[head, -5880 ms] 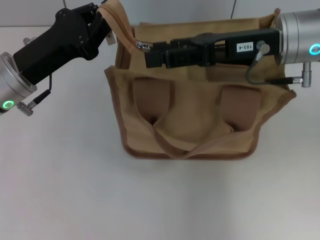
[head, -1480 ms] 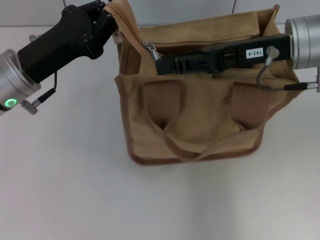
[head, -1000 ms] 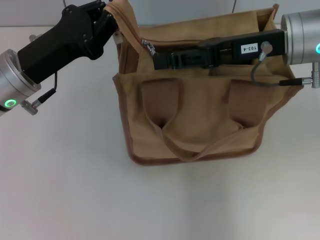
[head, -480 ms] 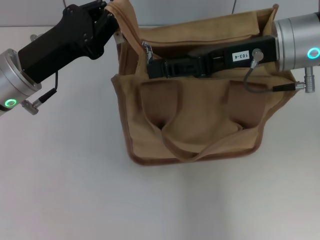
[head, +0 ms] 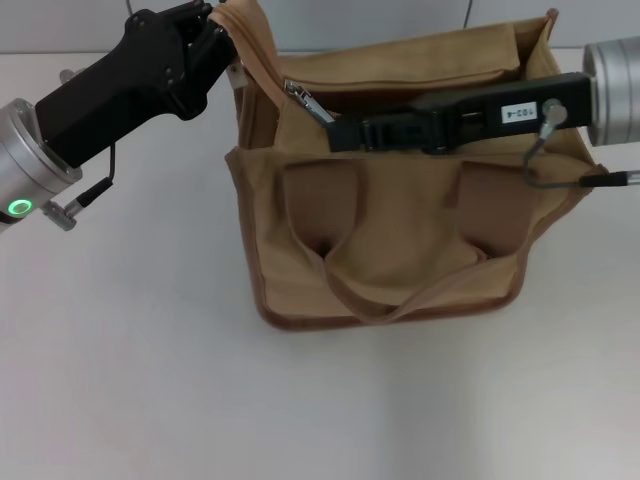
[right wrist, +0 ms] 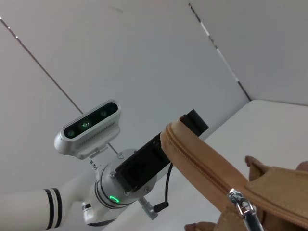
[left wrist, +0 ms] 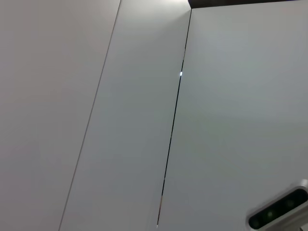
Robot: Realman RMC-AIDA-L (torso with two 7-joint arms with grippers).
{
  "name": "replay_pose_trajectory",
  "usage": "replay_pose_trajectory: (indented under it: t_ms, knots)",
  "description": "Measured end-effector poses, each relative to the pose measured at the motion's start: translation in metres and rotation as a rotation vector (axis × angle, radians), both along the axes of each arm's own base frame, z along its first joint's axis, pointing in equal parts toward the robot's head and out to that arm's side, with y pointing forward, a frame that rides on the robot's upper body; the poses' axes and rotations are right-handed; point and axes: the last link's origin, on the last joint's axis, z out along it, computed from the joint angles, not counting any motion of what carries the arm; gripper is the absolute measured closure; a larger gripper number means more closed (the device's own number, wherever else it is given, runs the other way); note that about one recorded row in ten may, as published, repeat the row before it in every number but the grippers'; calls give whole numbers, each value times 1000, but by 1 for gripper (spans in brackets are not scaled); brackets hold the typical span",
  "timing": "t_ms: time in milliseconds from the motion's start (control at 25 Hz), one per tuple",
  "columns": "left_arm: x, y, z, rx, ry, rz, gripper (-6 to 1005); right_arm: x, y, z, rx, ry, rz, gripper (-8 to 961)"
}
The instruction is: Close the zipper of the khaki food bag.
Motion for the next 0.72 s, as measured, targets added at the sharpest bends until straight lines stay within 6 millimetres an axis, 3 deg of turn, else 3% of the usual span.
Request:
replay_pose_trajectory:
  t_ms: [440,720]
  knots:
    - [-1,0,1,1,1,2,971,-3,4,8,71,-12,19,684]
    - [-1,-1,1,1,-1,-1,971,-7,11,4,115,-36,38,685]
